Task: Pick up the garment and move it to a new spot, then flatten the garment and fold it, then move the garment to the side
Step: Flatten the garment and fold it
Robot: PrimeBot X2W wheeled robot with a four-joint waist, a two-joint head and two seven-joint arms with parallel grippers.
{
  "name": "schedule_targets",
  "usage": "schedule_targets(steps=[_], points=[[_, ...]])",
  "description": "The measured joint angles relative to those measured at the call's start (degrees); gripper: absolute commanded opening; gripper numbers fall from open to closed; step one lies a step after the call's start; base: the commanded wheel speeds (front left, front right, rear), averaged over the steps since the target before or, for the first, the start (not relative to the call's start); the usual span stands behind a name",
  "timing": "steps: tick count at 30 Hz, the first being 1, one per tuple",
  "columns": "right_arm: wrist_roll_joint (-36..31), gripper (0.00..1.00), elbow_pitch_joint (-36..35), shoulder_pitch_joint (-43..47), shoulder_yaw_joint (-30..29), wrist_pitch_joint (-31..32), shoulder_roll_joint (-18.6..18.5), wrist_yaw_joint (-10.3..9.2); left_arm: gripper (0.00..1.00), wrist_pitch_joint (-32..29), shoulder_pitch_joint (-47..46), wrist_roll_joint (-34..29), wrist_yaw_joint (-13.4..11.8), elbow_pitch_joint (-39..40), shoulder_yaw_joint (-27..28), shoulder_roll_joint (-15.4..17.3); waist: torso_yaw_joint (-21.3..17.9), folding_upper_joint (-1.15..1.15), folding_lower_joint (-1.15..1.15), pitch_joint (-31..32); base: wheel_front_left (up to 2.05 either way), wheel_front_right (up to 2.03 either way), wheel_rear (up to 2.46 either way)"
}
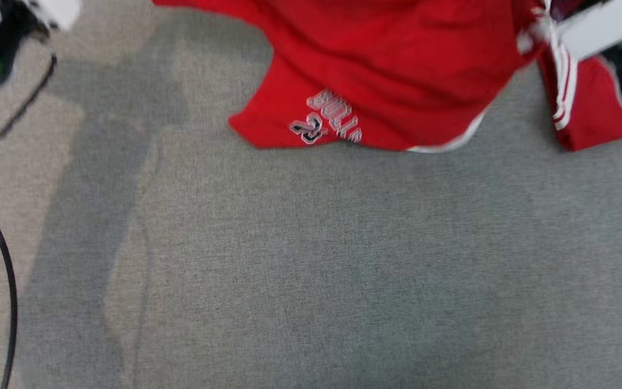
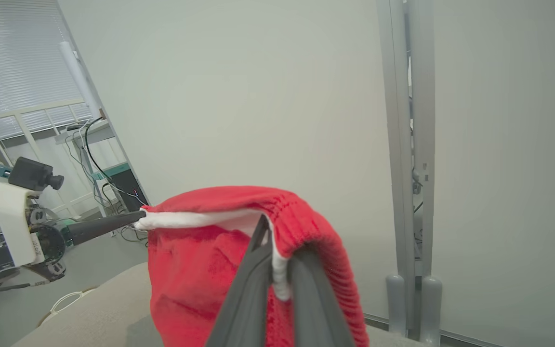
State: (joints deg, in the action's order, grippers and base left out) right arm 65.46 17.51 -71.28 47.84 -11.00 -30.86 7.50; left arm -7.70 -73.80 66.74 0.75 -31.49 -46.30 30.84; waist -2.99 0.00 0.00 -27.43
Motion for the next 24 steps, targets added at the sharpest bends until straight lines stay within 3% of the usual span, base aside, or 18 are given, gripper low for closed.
schedule_targets(steps=[5, 10, 14, 17, 24], points=[[3.64, 0.0, 6.78, -10.8, -0.66, -2.35, 3.36, 0.01, 0.0, 3.42, -11.5, -4.02, 0.8, -10.58, 0.24, -3.44, 0.38, 0.0, 0.0, -4.91, 0.0, 0.0, 0.0], [1.79, 0.0, 14.34, -19.98, -0.04, -3.43, 5.9, 0.01, 0.0, 8.14, -21.18, -8.26, 2.3, -17.78, -0.19, -6.3, 0.55, 0.0, 0.0, -9.12, 0.0, 0.0, 0.0], [-0.49, 0.0, 16.18, -26.91, -7.28, -3.74, 8.93, 0.02, 0.0, 12.71, -27.82, -9.58, 3.34, -21.42, 0.75, -7.77, 1.18, 0.0, 0.0, -11.64, 0.0, 0.0, 0.0], [-3.77, 0.0, 18.26, -27.5, -10.06, -3.85, 10.99, 0.01, 0.0, 12.43, -29.73, -9.46, 4.85, -24.54, 0.2, -9.36, 1.97, 0.0, 0.0, -12.71, 0.0, 0.0, 0.0], [-8.88, 0.0, 21.59, -24.32, -8.99, -3.97, 12.11, 0.0, 0.0, 12.23, -28.58, -9.14, 6.51, -27.83, -2.5, -12.1, 4.15, 0.0, 0.0, -13.82, 0.0, 0.0, 0.0]])
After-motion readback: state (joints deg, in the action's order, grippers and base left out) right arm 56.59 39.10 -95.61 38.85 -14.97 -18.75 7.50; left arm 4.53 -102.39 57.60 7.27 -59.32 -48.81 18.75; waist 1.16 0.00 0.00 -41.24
